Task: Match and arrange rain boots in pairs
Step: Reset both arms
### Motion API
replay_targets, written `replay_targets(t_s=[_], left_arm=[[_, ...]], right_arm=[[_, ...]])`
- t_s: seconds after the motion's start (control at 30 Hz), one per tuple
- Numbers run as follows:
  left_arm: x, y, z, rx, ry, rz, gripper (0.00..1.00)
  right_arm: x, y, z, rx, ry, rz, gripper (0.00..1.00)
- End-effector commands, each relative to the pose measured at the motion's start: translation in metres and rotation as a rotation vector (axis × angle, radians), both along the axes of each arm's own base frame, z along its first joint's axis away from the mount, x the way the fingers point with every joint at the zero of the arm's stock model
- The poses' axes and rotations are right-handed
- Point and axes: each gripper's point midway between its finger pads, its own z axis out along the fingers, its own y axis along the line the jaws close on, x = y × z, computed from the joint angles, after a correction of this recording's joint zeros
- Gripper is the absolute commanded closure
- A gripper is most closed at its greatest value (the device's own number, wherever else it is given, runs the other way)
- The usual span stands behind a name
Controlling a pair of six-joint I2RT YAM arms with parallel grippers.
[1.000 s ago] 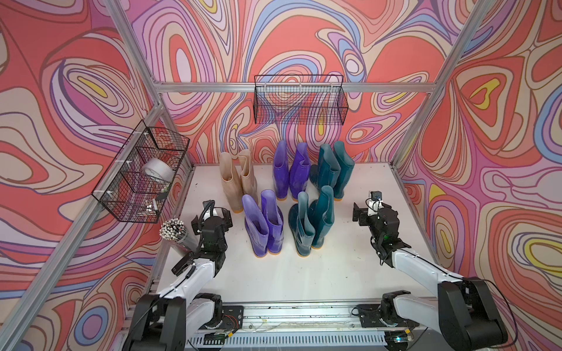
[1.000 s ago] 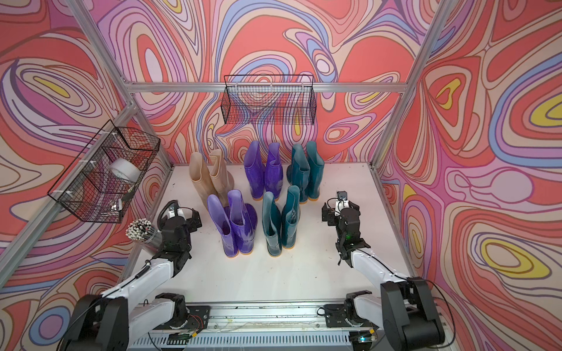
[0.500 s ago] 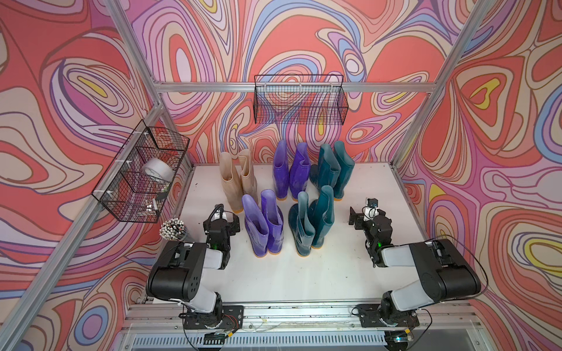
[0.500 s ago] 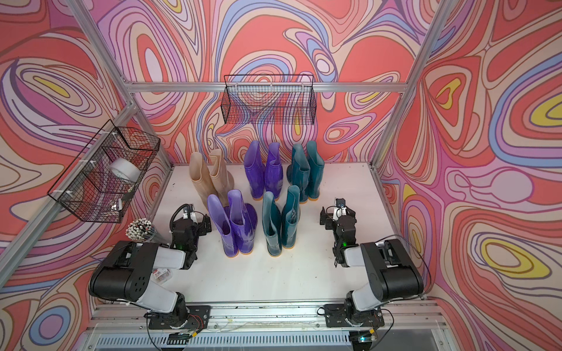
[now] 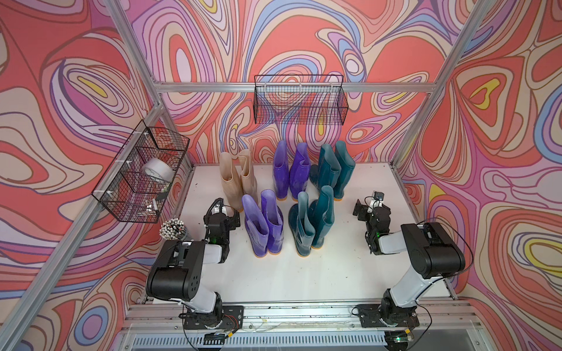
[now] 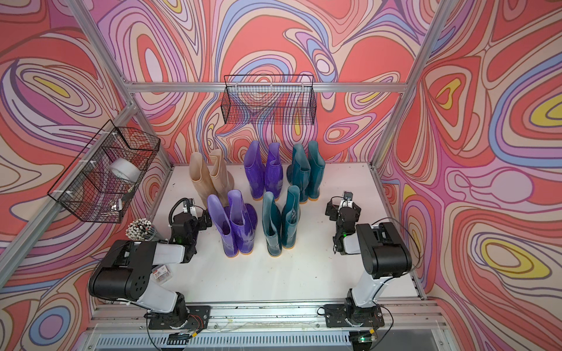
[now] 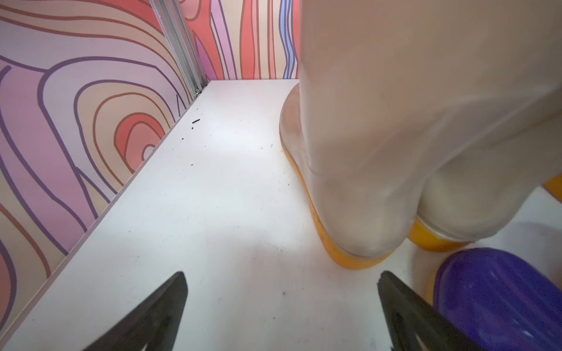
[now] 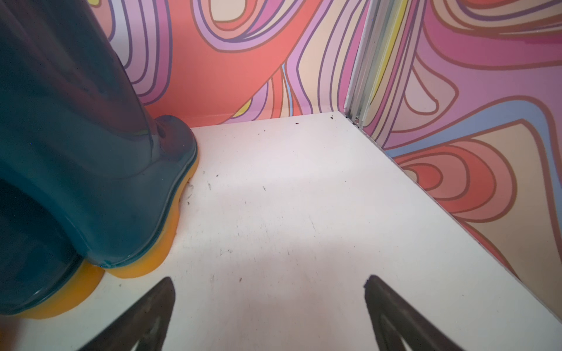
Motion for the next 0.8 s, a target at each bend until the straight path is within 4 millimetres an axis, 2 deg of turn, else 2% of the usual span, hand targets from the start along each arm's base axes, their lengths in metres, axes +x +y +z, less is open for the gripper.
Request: replay_targets(t_s=[0.0,0.77], left_arm=[[0.001,0.0006,0.0028,-0.004,-0.012,-0.004,0.0],[0.0012,0.0005,0.0023,-0.011,-0.013,-0.009,0.0]], right_arm=[[-0.0027,-0.0044,-0.0045,0.01,0.019,-0.026,0.02],[-0.0027,-0.0039,-0.0038,0.01,0.015,-0.025,0.01]])
